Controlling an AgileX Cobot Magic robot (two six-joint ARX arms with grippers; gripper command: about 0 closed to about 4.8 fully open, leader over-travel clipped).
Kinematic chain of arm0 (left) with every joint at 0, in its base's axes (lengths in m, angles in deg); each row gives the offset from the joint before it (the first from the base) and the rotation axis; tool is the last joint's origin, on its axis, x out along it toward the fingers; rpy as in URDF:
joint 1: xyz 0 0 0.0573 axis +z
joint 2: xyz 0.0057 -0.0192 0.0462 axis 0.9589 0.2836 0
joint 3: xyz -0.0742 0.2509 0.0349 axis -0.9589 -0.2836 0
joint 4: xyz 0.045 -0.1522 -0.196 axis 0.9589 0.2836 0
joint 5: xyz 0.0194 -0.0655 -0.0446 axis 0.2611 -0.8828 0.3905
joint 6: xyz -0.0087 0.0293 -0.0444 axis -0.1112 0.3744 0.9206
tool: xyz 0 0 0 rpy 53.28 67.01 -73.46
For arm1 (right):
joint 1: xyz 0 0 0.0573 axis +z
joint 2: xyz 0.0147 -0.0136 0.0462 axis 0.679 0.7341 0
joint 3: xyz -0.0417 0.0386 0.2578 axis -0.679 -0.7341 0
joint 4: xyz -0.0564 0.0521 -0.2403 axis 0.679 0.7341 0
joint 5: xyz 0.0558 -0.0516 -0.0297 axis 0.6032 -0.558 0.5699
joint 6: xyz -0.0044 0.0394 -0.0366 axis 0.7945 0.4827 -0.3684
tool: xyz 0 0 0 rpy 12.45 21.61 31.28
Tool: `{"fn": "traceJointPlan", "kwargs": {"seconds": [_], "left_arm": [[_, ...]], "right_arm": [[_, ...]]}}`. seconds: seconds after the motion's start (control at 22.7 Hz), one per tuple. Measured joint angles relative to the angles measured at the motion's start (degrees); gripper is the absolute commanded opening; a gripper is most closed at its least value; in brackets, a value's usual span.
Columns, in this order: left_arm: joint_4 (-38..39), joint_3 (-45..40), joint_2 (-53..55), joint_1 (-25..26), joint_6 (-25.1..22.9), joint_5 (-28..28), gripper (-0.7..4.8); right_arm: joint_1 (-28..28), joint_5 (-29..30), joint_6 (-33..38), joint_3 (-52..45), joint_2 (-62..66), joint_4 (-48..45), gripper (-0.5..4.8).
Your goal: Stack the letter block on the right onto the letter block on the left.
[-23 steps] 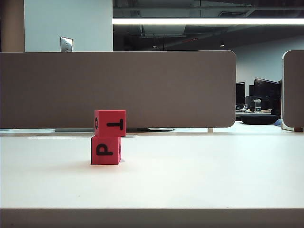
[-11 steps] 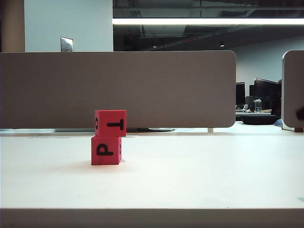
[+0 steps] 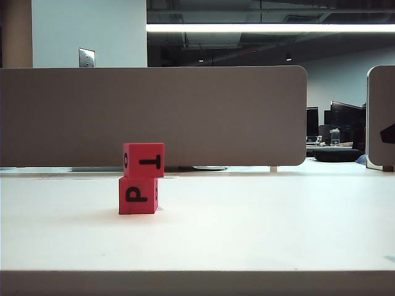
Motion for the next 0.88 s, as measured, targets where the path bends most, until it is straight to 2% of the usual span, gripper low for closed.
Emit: {"fn": "traceJointPlan", "kwargs": {"seconds": [0.31, 0.88], "left_arm": [[0.28, -0.07, -0.13, -0.02, -0.02, -1.20, -0.05], [0.31, -0.07, -0.13, -0.02, -0.04, -1.14, -0.05]], "right_arm": [[0.00, 2.10, -1.99, -0.68, 0.00, -1.92, -0.07], [0.00, 2.32, -2.01, -0.68, 0.00, -1.92, -0.07]]}}
